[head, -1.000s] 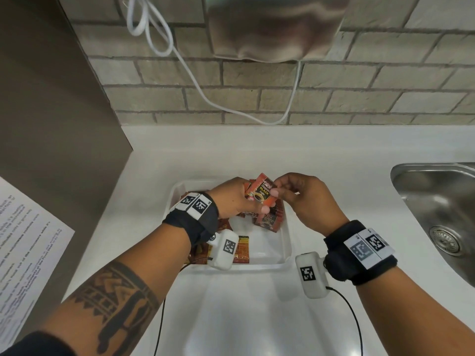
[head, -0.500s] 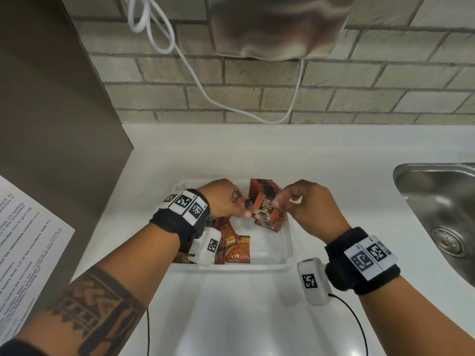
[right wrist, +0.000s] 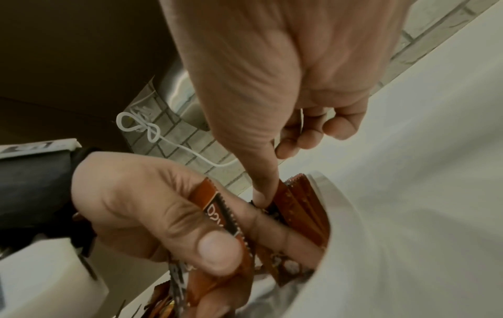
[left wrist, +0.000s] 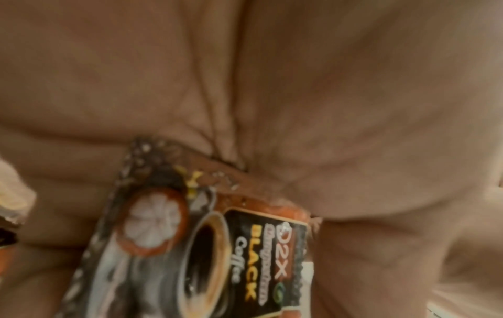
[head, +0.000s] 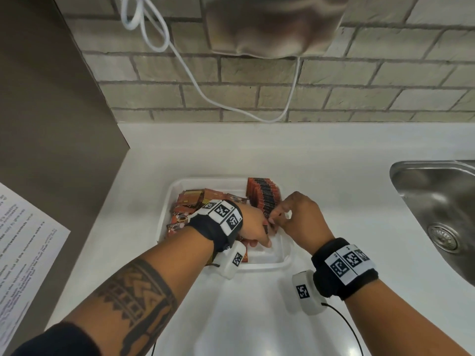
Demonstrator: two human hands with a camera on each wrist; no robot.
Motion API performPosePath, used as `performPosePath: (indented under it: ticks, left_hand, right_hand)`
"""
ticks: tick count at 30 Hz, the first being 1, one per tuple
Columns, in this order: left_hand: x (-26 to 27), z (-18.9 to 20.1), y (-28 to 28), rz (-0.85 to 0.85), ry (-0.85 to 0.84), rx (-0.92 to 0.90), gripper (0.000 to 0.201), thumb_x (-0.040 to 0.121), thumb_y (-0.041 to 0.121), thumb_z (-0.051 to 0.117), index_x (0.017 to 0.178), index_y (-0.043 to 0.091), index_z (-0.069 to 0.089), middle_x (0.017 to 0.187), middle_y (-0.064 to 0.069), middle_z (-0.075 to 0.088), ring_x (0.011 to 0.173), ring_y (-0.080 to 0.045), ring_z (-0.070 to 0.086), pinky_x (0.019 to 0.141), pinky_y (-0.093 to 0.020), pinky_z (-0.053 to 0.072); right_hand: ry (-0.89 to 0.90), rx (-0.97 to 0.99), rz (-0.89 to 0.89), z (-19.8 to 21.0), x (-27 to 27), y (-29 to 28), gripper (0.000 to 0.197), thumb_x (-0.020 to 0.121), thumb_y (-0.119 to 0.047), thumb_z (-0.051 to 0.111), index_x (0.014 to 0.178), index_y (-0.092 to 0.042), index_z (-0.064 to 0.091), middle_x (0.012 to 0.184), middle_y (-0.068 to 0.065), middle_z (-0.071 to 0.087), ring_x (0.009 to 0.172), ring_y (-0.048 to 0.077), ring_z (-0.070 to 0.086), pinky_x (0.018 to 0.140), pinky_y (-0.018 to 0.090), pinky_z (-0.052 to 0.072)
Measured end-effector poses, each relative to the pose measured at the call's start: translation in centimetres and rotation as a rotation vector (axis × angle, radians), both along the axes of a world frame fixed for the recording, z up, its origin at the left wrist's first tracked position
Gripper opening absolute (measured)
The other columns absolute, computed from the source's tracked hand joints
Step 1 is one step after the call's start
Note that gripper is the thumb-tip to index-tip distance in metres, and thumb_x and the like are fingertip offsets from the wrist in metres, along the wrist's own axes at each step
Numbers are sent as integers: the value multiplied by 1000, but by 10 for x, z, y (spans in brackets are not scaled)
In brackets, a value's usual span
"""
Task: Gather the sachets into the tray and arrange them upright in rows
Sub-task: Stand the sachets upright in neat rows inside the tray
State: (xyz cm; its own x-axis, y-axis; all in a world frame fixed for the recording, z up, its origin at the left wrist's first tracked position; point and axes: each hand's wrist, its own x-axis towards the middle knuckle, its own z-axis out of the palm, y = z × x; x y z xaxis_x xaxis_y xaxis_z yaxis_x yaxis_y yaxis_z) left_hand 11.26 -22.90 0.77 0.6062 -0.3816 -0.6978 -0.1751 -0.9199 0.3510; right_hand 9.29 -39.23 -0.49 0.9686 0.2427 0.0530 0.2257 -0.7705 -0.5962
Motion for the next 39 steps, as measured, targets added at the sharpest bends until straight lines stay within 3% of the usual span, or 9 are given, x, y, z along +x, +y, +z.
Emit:
performPosePath:
  ticks: [4,9,16,24,31,35,38,39]
  left_hand:
    - [8,-9,-5,-41,5,43,51,93,50,60,133,20,65,93,2,78,72,-12,68,90,-35,57]
    - [9,-8,-8,-63,-3,73,52,95,50,59,136,18,62,99,1,78,72,-11,66,88,-32,56]
    - [10,-12,-8,-64,23,88,52,95,51,59,136,20,61,78,9,71,65,-9,64,89,-33,56]
    - [7,-10,-8,-21,49,72,53,94,50,60,138,22,59,78,8,72,66,-10,62,94,-35,55]
    - [3,-3,-8,-5,73,46,50,95,47,61,141,28,55,83,6,72,64,-9,60,91,-32,54]
    - [3,12,-3,26,83,-33,33,96,30,64,127,23,69,81,7,72,65,-8,61,79,-27,55]
    - [4,27,12,138,147,-267,24,92,10,64,112,16,77,78,4,70,73,-11,63,69,-19,53]
    - [4,30,17,176,173,-376,26,92,3,62,111,12,76,83,1,70,78,-13,64,71,-20,54]
  right_hand:
    - [2,0,-6,-2,5,-3,11,80,-11,79,77,-21,78,84,-15,55,75,-2,53,68,2,38]
    - [18,5,-14,-6,11,-5,18,79,-10,79,77,-27,74,91,-4,59,83,10,56,70,9,36]
    - [45,20,1,-12,14,-7,17,78,-12,81,81,-26,74,88,-7,57,79,5,53,68,10,36]
    - [46,36,18,-13,14,-7,16,77,-14,83,84,-26,75,87,-8,57,78,2,52,67,12,35]
    - [48,74,3,-7,12,-11,15,79,-14,82,84,-26,75,89,-7,59,79,2,54,66,9,35]
    - [5,115,-22,5,7,-13,11,83,-19,79,81,-29,74,84,-12,61,77,-4,55,66,6,37]
    - [9,240,1,20,0,-15,9,87,-23,76,81,-29,75,79,-13,69,78,-1,59,70,6,42]
    - [40,295,24,25,-3,-14,5,87,-26,77,83,-28,75,80,-13,72,79,0,61,71,6,43]
